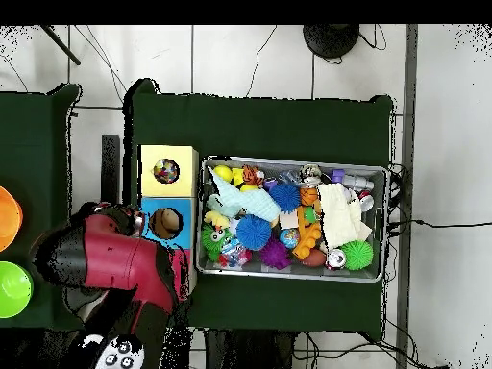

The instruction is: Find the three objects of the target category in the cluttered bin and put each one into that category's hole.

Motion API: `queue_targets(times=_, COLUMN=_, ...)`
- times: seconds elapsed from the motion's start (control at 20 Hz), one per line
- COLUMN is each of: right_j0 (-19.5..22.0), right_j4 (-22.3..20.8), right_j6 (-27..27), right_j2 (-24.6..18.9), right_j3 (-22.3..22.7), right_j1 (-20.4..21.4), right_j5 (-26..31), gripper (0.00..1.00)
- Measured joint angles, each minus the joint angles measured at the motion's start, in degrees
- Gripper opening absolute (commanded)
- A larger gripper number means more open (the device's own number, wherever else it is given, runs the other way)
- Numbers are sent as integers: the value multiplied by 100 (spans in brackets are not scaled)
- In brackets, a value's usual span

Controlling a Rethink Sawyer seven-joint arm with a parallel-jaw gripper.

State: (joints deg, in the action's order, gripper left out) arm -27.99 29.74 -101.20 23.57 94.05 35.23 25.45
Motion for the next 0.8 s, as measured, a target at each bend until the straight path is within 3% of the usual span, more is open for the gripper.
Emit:
queue_targets(times=0.3, right_j0=372, right_j4=-528, right_j6=0, right_j2=50, right_j3=-150, right_j1=818, right_j5=1147, gripper=0)
queue_targets(times=0.5, right_j0=887, right_j4=-749, right_j6=0, right_j2=2, right_j3=-366, right_j1=1393, right_j5=1608, gripper=0)
queue_targets(times=0.55, right_j0=1207, right_j4=-817, right_j6=0, right_j2=-79, right_j3=-509, right_j1=1630, right_j5=1770, gripper=0)
queue_targets(times=0.8, right_j0=1969, right_j4=-933, right_j6=2, right_j2=-361, right_j3=-945, right_j1=1971, right_j5=2162, gripper=0)
